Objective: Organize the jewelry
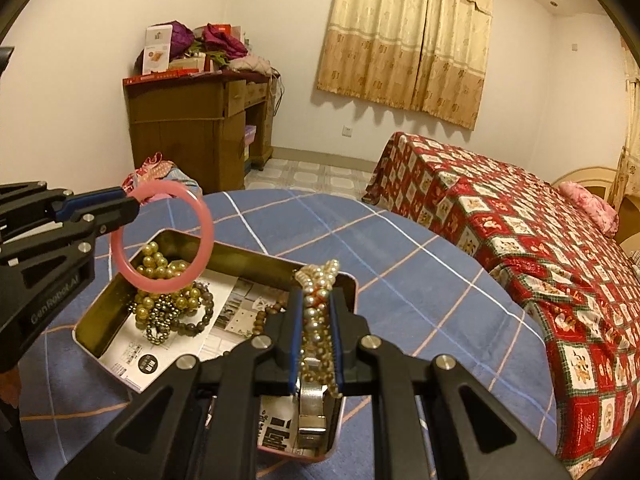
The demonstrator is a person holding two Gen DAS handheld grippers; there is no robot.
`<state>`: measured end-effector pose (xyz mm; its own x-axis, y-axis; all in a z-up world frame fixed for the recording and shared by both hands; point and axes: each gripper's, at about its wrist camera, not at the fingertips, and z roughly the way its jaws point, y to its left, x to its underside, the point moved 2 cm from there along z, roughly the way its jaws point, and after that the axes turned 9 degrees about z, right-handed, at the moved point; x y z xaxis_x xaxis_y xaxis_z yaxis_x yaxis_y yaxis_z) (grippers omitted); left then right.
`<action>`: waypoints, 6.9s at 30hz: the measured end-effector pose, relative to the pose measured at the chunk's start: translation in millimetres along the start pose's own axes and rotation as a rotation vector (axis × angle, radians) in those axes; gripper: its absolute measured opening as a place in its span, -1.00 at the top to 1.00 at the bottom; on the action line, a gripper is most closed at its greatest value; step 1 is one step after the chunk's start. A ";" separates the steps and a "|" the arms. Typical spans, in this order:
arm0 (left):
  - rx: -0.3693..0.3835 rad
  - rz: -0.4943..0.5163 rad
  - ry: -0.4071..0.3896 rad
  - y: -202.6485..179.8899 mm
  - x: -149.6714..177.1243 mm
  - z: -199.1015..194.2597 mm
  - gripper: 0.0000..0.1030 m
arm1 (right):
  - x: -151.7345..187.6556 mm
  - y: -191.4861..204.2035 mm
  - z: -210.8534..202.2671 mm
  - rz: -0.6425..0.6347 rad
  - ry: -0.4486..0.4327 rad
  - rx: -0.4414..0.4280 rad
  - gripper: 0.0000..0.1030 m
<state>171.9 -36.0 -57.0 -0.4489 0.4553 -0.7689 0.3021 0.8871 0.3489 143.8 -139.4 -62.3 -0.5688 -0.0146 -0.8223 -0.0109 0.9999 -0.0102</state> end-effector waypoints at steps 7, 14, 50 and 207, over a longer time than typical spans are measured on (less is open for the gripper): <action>0.001 0.002 0.021 1.7 3.3 8.5 0.81 | 1.1 2.4 7.9 -0.009 0.024 0.012 0.71; 0.005 0.005 0.036 0.8 7.5 13.3 0.81 | 3.5 2.1 11.5 -0.016 0.035 0.016 0.70; 0.002 -0.012 -0.011 1.0 15.7 -28.2 -0.45 | 18.4 -0.2 -15.8 -0.046 0.057 0.016 0.32; -0.074 -0.025 -0.032 18.7 24.3 -49.4 -0.61 | 1.6 -16.2 -33.8 0.069 -0.016 0.095 -0.06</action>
<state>125.2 -4.6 -42.8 -0.4284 0.4313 -0.7940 0.2279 0.9019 0.3669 115.3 -155.7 -44.3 -0.5519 0.0535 -0.8322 0.1065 0.9943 -0.0067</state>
